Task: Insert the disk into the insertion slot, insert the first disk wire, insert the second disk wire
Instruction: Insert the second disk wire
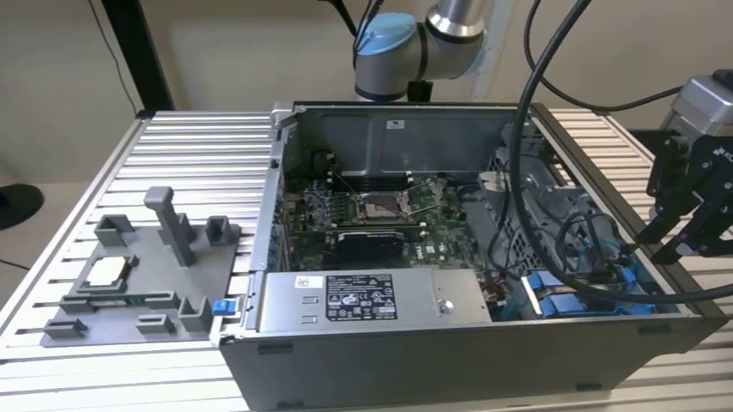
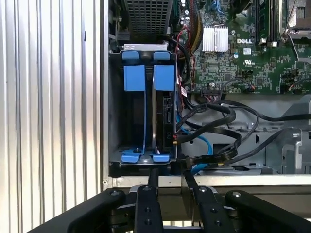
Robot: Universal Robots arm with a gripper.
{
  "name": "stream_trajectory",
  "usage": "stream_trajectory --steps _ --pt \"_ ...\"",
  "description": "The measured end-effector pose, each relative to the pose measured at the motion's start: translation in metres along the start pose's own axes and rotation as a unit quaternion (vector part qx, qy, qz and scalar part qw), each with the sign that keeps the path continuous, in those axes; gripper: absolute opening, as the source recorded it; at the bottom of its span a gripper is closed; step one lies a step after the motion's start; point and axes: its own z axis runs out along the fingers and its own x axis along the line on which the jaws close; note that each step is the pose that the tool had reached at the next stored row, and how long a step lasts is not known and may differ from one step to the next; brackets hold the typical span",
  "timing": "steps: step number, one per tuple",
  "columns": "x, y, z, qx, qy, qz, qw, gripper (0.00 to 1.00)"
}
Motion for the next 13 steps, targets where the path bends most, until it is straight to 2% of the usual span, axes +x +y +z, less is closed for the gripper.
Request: stream_trajectory --steps 10,13 --pt "0.0 -0.0001 0.0023 -0.0004 0.0001 0.0 1.0 1.0" --pt "-0.0024 0.0006 0.0031 -0.0009 0.0 0.0 1.0 1.0"
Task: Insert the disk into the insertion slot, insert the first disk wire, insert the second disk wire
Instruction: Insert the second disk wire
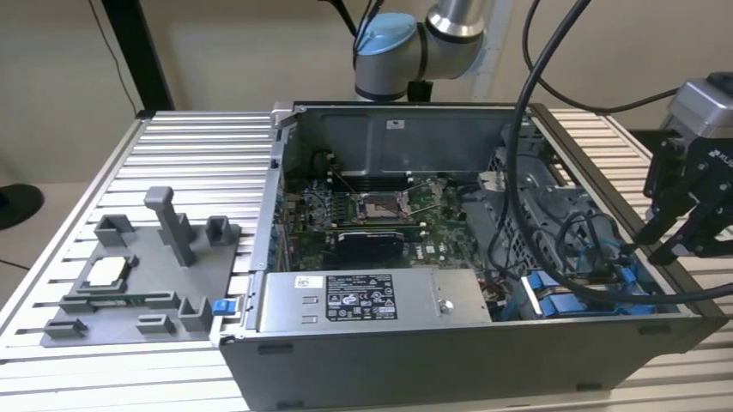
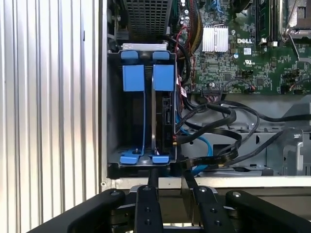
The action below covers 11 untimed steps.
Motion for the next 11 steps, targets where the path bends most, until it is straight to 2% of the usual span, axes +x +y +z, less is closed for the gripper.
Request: stream_trajectory --steps 3,5,11 --pt "-0.0029 0.0012 0.0009 -0.001 0.0 0.0 1.0 1.0" --pt "-0.0033 0.0019 0.0016 -0.0042 0.0001 0.0 1.0 1.0" --pt "-0.0037 0.0024 0.0034 -0.0256 0.0008 0.001 0.9997 1.0"
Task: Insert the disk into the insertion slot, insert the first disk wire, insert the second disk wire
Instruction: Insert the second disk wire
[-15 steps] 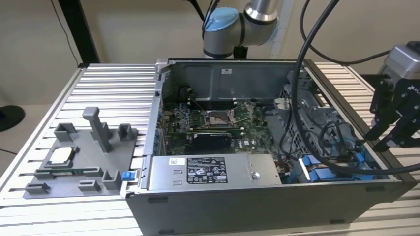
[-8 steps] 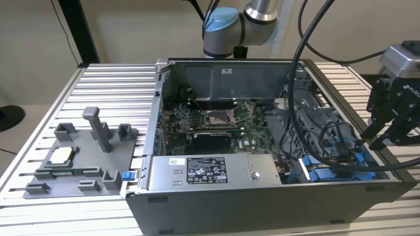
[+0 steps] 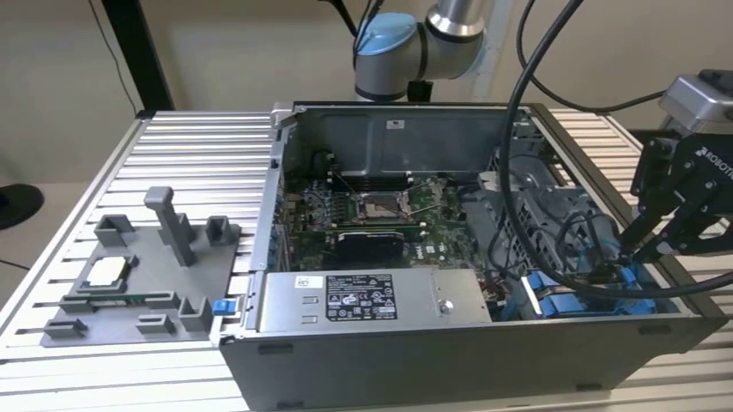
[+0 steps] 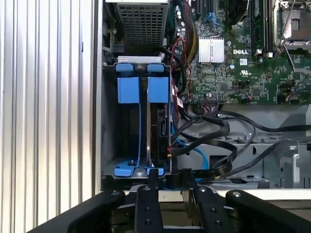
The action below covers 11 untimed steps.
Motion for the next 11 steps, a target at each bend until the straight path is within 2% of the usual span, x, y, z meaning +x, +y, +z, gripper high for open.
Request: stream_trajectory --steps 2,6,8,11 --pt "-0.0002 -0.0001 0.0011 -0.0032 -0.0001 0.0 1.0 1.0" --pt "-0.0007 -0.0003 0.0026 -0.0037 -0.0026 0.0 1.0 1.0" --pt "-0.001 -0.0004 0.003 -0.0038 -0.0053 -0.001 1.0 1.0" --pt "-0.0011 -0.0004 0.0034 -0.0041 -0.0119 -0.001 0.9999 1.0"
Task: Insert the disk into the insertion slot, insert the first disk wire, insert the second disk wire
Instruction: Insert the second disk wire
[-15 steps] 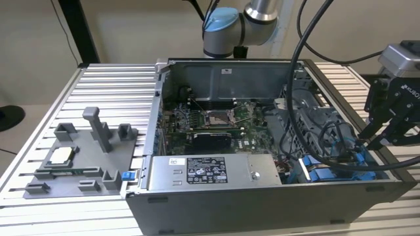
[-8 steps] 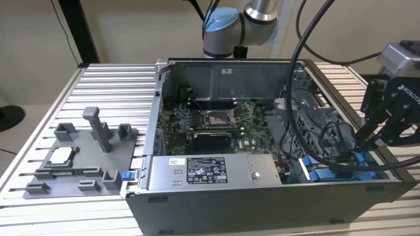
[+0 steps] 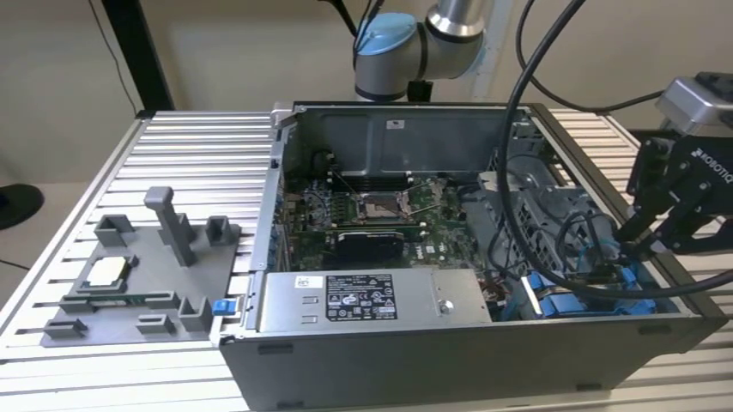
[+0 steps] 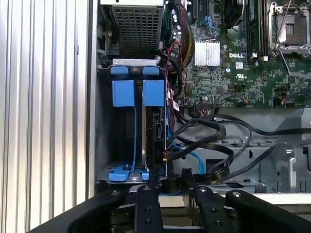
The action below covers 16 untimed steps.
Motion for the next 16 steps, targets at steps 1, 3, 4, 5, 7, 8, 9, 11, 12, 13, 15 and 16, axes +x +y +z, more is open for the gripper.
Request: stream_trajectory --steps 1,3,4,5,7,8,9,11,12,13,15,16 --pt "0.0 0.0 0.0001 0.0 -0.001 0.0 1.0 1.0" --pt "0.0 0.0 0.0004 -0.0001 -0.0032 0.0 1.0 1.0" --pt "0.0 0.0 0.0005 -0.0001 -0.0045 0.0 1.0 1.0" --pt "0.0 0.0 0.0005 -0.0001 -0.0053 0.0 1.0 1.0" --pt "0.0 -0.0001 0.0009 -0.0001 -0.007 0.0 1.0 1.0" --pt "0.0 -0.0001 0.001 -0.0001 -0.0082 0.0 1.0 1.0" --pt "0.0 -0.0001 0.0013 -0.0002 -0.0095 0.0 1.0 0.0" --pt "0.0 -0.0002 0.0017 -0.0003 -0.0126 0.0 0.9999 0.0" --pt "0.0001 -0.0002 0.0019 -0.0004 -0.0151 -0.001 0.9999 0.0" --pt "0.0 -0.0002 0.0019 -0.0005 -0.0176 -0.001 0.9998 0.0" --pt "0.0 -0.0002 0.002 -0.0006 -0.0235 -0.001 0.9997 0.0" --pt "0.0 -0.0002 0.002 -0.0007 -0.0271 -0.002 0.9996 0.0"
